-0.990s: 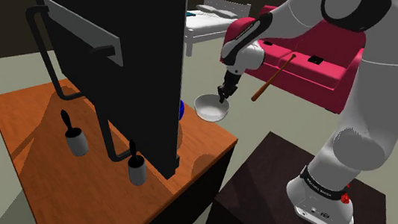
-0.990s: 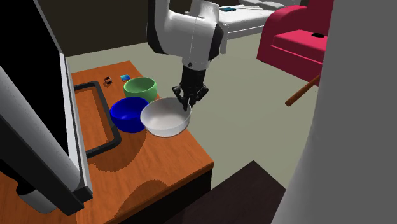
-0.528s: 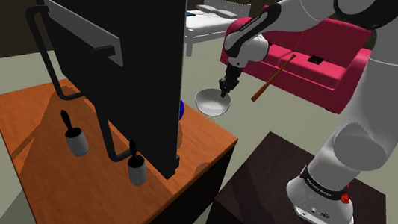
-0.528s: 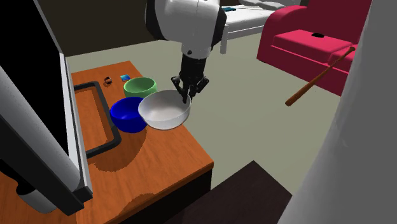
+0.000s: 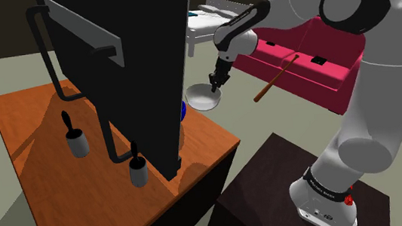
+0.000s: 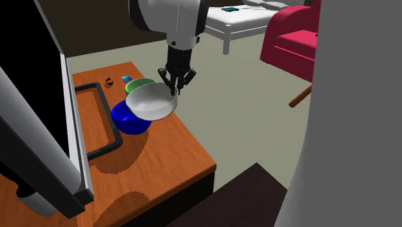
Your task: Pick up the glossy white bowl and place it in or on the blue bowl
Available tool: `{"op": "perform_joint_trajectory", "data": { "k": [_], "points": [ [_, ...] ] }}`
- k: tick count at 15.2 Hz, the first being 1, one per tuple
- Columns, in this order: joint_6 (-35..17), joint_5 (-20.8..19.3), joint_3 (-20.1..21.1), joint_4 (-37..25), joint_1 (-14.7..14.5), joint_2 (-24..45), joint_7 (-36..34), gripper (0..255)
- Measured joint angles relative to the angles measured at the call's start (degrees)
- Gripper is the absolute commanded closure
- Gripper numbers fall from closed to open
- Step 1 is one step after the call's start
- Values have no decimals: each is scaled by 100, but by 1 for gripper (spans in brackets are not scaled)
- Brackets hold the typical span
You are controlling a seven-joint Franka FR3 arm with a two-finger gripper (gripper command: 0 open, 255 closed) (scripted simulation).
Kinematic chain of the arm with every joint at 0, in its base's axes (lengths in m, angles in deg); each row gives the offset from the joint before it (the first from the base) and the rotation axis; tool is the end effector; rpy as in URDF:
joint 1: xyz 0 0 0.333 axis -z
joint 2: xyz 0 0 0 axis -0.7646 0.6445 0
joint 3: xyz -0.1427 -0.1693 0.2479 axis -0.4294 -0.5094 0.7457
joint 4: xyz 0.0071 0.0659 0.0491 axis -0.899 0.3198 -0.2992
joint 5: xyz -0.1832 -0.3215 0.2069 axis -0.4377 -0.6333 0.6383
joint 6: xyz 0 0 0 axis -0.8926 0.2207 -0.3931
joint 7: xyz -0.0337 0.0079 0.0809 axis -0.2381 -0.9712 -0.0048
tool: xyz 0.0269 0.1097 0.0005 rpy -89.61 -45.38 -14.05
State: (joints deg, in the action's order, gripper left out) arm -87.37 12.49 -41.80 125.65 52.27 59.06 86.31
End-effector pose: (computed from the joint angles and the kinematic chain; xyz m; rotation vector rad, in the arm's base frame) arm 0.5966 -0.1749 0.2903 -2.9444 0.3109 -0.0642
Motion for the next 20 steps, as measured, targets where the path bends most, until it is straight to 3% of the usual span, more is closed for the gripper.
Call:
{"op": "perform_joint_trajectory", "data": {
  "k": [13,20],
  "points": [
    [1524,-2,305,-3895,-128,2220,-1116,255],
    [1273,65,365,-4013,-126,2590,-1100,255]
  ]
}}
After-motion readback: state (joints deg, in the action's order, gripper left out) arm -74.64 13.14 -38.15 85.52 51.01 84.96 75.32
